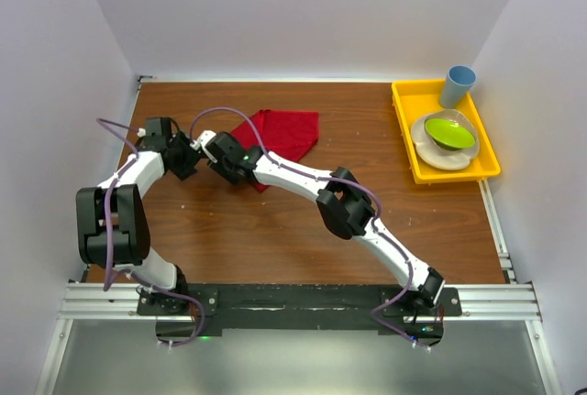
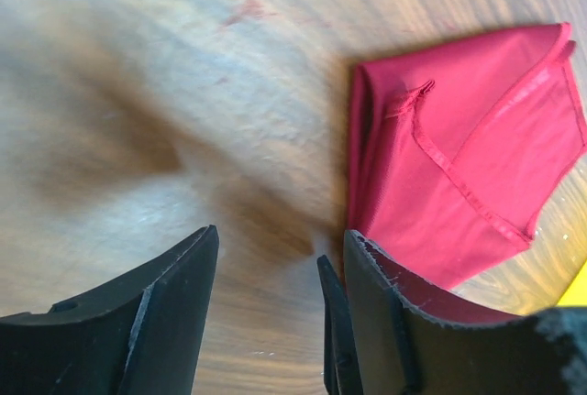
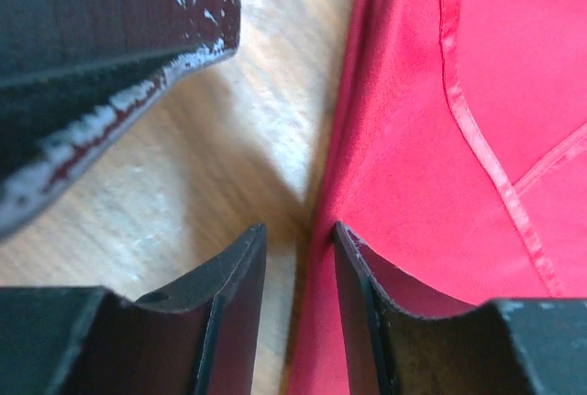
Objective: Fold the napkin, place the utensils inside, and roll it up
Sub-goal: Roll the napkin with the utensil
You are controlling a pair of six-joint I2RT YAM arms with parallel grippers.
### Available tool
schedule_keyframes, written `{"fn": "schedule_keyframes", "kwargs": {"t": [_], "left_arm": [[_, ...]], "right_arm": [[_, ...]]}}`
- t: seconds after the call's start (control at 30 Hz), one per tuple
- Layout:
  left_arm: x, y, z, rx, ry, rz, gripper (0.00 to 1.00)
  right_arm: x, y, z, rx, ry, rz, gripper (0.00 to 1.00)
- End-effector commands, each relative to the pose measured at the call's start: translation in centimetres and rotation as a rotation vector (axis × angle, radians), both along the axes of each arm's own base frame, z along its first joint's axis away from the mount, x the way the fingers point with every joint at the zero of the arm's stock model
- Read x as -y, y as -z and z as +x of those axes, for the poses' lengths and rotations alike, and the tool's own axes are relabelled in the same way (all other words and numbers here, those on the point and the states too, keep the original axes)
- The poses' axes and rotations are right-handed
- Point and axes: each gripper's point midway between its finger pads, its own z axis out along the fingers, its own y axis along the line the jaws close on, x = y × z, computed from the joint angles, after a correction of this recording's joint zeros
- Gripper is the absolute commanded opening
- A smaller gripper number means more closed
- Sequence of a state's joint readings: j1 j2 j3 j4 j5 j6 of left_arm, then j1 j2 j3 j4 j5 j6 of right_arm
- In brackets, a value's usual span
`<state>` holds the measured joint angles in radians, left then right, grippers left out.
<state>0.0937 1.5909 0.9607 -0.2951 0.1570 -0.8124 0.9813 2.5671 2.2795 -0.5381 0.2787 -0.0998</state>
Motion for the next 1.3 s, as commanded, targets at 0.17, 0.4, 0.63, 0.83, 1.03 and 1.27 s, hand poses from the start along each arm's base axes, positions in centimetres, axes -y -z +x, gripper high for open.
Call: {"fn": "schedule_keyframes", "kwargs": {"t": [0.17, 0.4, 0.63, 0.83, 1.03, 1.27], "left_arm": [[-1.2, -2.2, 0.0, 0.062, -0.003, -0.019, 0.63], [-0.4, -2.1, 2.3, 0.086, 0.051, -0.061, 0.63], [-0.4, -3.4, 4.6, 0.135, 0.064, -0.070, 0.64], [-1.6, -2.8, 5.0, 0.050, 0.043, -0.021, 0.74], [-2.5, -3.2, 5.8, 0.017, 0.020, 0.003, 0.79], [-1.1, -3.0, 5.2, 0.010, 0.005, -0.092, 0.71]], "right_arm": [[4.8, 4.8, 1.2, -0.030, 0.117, -0.149, 0.39], [2.6, 0.2, 1.0, -0.012, 0.021, -0.043, 0.63], [0.9, -6.4, 1.7, 0.057, -0.007, 0.065, 0.71], [1.8, -8.1, 1.6, 0.062, 0.018, 0.073, 0.75], [3.1, -7.5, 0.9, 0.009, 0.029, 0.092, 0.75], [2.5, -4.1, 0.2, -0.057, 0.001, 0.075, 0.67]]}}
